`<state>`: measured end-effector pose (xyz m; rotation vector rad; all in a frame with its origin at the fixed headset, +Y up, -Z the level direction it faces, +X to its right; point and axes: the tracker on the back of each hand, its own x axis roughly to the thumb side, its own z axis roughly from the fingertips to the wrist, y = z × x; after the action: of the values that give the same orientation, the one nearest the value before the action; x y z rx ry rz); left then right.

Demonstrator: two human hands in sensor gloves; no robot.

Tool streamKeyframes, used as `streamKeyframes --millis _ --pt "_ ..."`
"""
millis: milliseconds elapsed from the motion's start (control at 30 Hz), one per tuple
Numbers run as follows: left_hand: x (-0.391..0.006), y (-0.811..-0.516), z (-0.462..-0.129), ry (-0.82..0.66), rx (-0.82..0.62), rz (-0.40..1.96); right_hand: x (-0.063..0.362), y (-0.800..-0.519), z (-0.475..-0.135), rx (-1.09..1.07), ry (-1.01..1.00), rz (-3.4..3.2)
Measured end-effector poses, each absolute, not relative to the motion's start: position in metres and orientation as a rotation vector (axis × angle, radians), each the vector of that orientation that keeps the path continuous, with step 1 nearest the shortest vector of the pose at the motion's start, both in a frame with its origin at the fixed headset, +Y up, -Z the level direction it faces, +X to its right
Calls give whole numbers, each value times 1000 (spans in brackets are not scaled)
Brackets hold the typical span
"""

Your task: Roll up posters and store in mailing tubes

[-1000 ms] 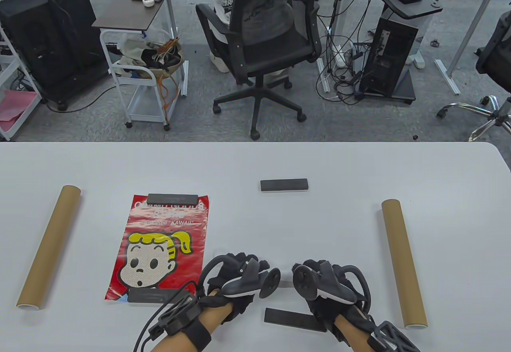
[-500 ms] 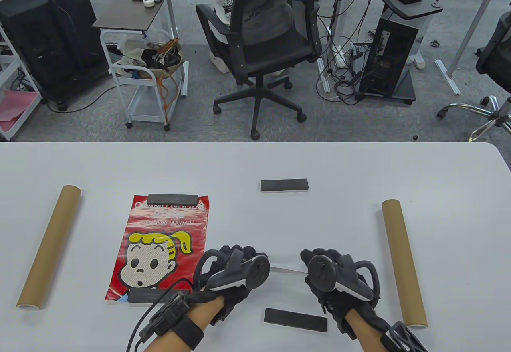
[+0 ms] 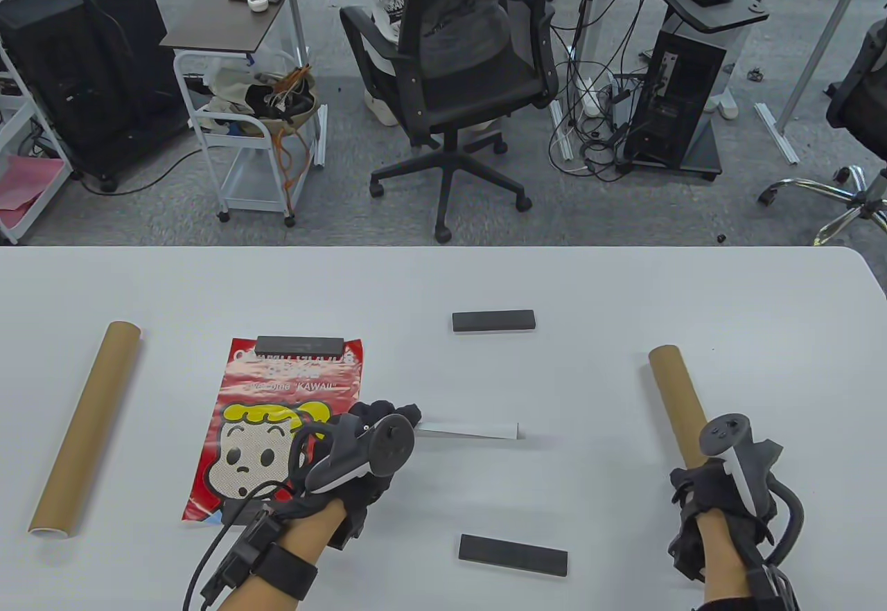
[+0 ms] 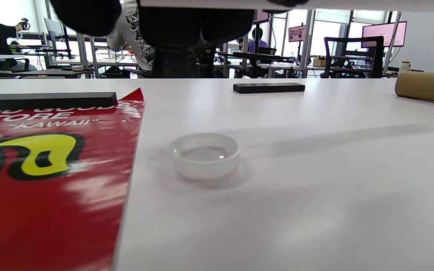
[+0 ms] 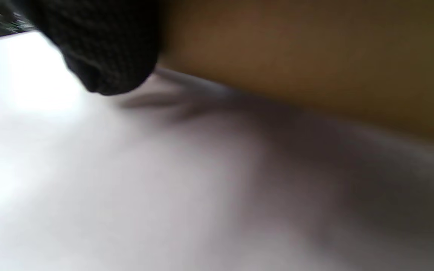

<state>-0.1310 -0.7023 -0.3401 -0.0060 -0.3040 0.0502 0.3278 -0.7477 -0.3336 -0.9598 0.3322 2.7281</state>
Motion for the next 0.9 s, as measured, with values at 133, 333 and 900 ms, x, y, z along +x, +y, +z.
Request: streamKeyframes --millis 133,333,900 --pt "-145 -696 -344 -234 23 79 306 -732 -336 -536 223 2734" --pt "-160 -689 -346 -183 53 138 274 -721 -335 -204 187 2806" --pt "-134 -685 -335 -358 67 5 238 -714 -327 137 156 2860"
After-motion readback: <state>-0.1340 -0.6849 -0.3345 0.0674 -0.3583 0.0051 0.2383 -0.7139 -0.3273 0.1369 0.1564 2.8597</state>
